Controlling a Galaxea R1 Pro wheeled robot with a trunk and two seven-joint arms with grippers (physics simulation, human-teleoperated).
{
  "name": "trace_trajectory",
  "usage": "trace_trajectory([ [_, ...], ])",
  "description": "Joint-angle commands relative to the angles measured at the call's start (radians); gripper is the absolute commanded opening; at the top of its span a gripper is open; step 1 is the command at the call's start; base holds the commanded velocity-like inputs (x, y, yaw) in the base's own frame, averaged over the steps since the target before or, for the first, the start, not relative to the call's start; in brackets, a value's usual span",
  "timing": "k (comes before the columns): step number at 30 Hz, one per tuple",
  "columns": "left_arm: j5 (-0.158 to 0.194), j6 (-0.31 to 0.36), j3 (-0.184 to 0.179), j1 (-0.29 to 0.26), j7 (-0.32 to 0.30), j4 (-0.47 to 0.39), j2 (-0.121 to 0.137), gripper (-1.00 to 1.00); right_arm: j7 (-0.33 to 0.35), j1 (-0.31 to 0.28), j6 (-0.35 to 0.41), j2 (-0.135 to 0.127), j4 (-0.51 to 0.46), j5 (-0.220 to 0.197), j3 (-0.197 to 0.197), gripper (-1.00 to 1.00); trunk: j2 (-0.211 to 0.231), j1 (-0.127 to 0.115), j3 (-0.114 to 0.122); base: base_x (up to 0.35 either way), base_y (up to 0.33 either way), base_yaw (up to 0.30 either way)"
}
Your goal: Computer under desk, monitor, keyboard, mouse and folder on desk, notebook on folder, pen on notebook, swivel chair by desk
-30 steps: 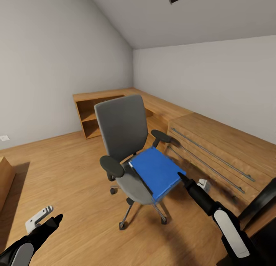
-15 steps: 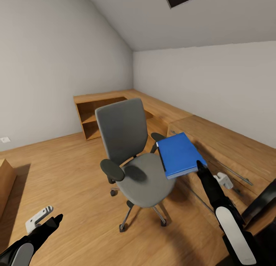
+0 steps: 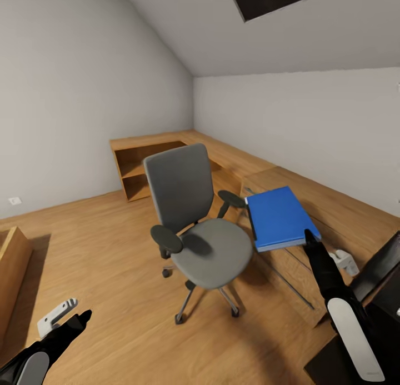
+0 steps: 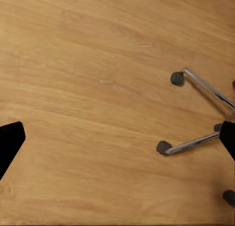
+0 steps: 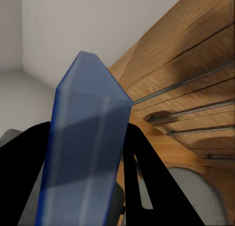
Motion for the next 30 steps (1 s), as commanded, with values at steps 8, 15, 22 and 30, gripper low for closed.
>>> trace_trajectory([
  [8,0.013,-0.003,-0.002,-0.001,0.008,0.069,-0.007,1.00,-0.007,-0.001,-0.027,-0.001,-0.001,-0.009,-0.007,-1.00,0.056,-0.031,0.024,-0.334,0.163,-0.099],
  [15,-0.115,-0.020,-0.044,-0.001,0.004,0.374,-0.009,1.00,-0.006,-0.001,-0.027,0.000,-0.001,-0.009,-0.036,-1.00,0.105,-0.058,0.046,-0.313,0.160,-0.247],
  [22,-0.314,-0.392,-0.330,-0.001,-0.029,0.849,-0.037,1.00,-0.008,-0.001,-0.027,0.000,0.000,-0.010,-0.047,-1.00,0.154,-0.085,0.066,-0.086,0.050,-0.258],
  [30,-0.329,-0.518,-0.384,-0.003,-0.059,0.999,-0.059,1.00,-0.008,-0.001,-0.026,0.000,0.000,-0.012,-0.101,-1.00,0.210,-0.116,0.087,-0.003,0.002,-0.261],
])
